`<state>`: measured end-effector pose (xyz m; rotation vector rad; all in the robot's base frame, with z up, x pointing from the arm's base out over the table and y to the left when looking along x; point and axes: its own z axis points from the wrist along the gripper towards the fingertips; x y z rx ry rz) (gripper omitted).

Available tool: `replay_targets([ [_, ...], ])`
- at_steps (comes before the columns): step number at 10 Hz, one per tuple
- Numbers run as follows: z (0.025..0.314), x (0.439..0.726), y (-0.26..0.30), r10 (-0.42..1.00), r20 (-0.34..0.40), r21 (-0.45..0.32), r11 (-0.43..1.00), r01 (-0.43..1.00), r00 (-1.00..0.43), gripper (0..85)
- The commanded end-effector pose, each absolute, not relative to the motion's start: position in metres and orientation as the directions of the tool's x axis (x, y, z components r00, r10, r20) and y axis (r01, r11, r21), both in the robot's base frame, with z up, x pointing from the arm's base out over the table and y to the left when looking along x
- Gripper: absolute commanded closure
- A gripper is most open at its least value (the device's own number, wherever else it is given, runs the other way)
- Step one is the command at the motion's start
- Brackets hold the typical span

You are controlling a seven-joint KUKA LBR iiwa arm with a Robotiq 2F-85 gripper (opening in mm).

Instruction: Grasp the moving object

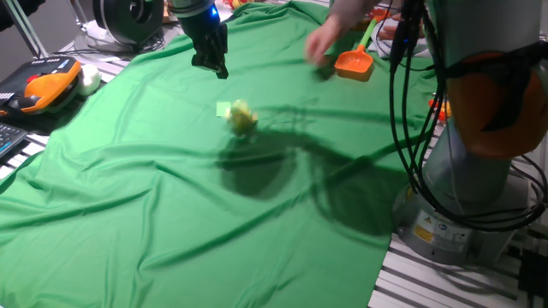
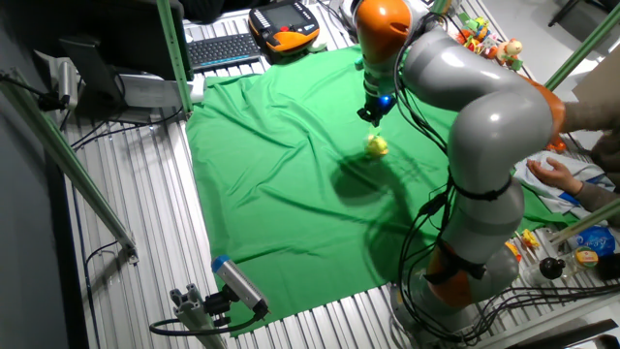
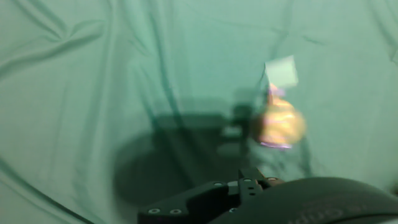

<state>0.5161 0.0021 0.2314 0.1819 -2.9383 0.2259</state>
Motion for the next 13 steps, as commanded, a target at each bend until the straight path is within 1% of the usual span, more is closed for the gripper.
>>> replay_targets([
  [1,0.227,0.518,0.002,-0.105,0.197,-0.147,0.98,-0.136,-0.975,68.0],
  [2,0.215,0.523,0.002,-0.093,0.198,-0.148,0.981,-0.124,-0.976,51.0],
  [3,0.201,0.527,0.003,-0.085,0.182,-0.154,0.981,-0.113,-0.98,34.0],
  [4,0.185,0.53,0.001,-0.082,0.15,-0.153,0.983,-0.105,-0.985,17.0],
  [5,0.168,0.533,0.0,-0.076,0.121,-0.13,0.987,-0.092,-0.99,17.0],
  [6,0.151,0.537,-0.004,-0.075,0.103,-0.116,0.989,-0.087,-0.992,0.0],
  [8,0.117,0.543,-0.016,-0.097,0.073,-0.077,0.992,-0.103,-0.993,0.0],
  [10,0.096,0.546,-0.019,-0.106,0.044,-0.082,0.991,-0.109,-0.993,0.0],
  [13,0.072,0.541,-0.034,-0.119,0.011,-0.071,0.99,-0.12,-0.993,0.0],
])
